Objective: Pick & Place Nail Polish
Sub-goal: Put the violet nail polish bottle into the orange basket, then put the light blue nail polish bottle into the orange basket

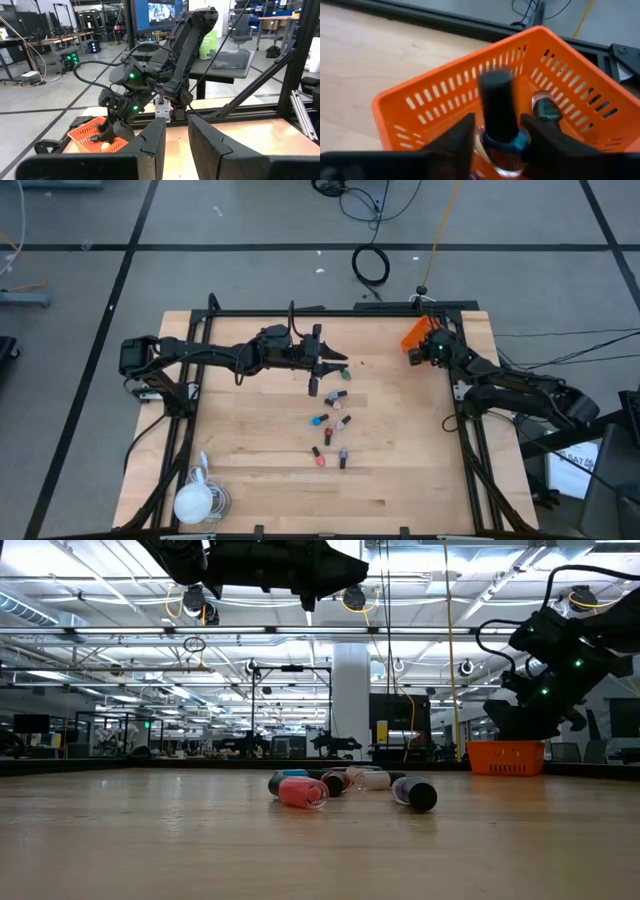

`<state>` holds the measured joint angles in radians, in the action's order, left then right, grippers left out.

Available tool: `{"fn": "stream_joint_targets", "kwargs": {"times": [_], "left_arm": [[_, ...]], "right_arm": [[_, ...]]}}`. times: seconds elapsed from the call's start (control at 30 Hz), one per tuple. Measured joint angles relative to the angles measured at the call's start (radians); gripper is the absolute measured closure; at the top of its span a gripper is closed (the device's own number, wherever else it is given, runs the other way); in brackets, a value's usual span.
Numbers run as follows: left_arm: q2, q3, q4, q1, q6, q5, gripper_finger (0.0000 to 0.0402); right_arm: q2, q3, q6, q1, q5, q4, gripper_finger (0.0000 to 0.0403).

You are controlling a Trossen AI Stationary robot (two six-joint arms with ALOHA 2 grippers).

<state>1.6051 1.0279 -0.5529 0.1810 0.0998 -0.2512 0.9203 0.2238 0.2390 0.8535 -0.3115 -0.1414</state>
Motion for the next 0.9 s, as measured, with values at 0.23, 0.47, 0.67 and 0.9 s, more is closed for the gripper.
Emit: {"fn": "stream_joint_targets", "kwargs": {"times": [0.23, 0.47, 0.67, 0.9], "left_arm": [[0.000, 0.000, -0.001, 0.000, 0.000, 0.000, 0.0320], [0.000, 0.000, -0.006, 0.000, -0.006, 0.000, 0.0320], [0.009, 0.000, 0.049, 0.000, -0.045, 0.008, 0.0320], [0.077, -0.001, 0.134, -0.008, -0.032, 0.164, 0.0320]], "right_arm": [[-0.006, 0.000, 0.003, 0.001, 0.002, -0.051, 0.0140], [-0.076, 0.000, 0.017, -0.017, 0.257, -0.200, 0.0120], [-0.140, 0.000, 0.116, -0.107, 0.680, -0.441, 0.0137], [-0.138, 0.000, 0.116, -0.349, 0.807, -0.621, 0.0147]]}}
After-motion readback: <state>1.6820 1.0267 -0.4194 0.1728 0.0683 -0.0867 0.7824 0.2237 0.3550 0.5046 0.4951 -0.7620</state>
